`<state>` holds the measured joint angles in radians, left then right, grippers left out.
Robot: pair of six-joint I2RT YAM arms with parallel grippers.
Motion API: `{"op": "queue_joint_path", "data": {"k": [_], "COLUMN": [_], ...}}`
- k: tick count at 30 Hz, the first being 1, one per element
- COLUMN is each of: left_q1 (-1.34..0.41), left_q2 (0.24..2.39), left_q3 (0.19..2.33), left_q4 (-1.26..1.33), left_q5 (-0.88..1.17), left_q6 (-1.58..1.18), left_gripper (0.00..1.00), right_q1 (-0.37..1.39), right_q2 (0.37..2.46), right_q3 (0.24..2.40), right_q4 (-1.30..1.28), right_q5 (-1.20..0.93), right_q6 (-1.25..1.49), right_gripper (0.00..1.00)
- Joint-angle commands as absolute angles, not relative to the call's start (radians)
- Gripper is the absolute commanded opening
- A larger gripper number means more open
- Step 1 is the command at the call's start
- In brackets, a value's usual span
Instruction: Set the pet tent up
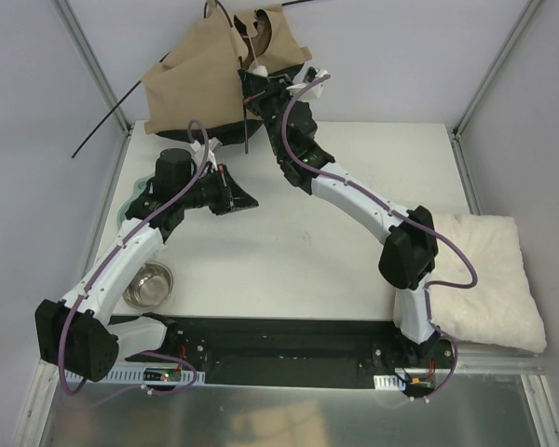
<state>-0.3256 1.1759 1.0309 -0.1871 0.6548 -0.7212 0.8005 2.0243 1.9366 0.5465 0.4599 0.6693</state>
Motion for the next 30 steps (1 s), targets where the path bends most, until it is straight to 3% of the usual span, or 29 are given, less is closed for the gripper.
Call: {"op": "queue_joint_path", "data": {"k": [1, 11, 13, 19, 23, 30], "left_q1": [-0.308, -0.2, -0.137, -0.077, -0.077, -0.078], "left_q2": [1.158, 1.106, 1.085, 1.106, 1.205, 1.492], "left_q3": [1.049, 1.103, 1.123, 1.314, 1.478, 1.799], "left_q4": [-0.226, -0.225, -0.225, -0.222, -0.172, -0.164], "left_q5": [0.68, 0.584, 0.568, 0.471, 0.42, 0.4], "left_q6": [-0.749, -0.7, -0.689, -0.595, -0.586, -0.575], "left_gripper": [0.0, 0.0, 0.15, 0.47, 0.61, 0.64], "right_q1": [0.767, 0.77, 0.772, 0.773, 0.781, 0.808], "right_q2": [2.057, 2.023, 2.005, 1.938, 1.917, 1.927], "right_q3": [1.971, 1.885, 1.844, 1.711, 1.663, 1.674], "right_q4": [0.557, 0.548, 0.549, 0.549, 0.549, 0.526], "right_q5": [0.598, 0.453, 0.422, 0.371, 0.335, 0.322], "right_q6": [0.641, 0.629, 0.617, 0.601, 0.586, 0.537], "right_gripper": [0.0, 0.0, 0.0, 0.0, 0.0, 0.0]}}
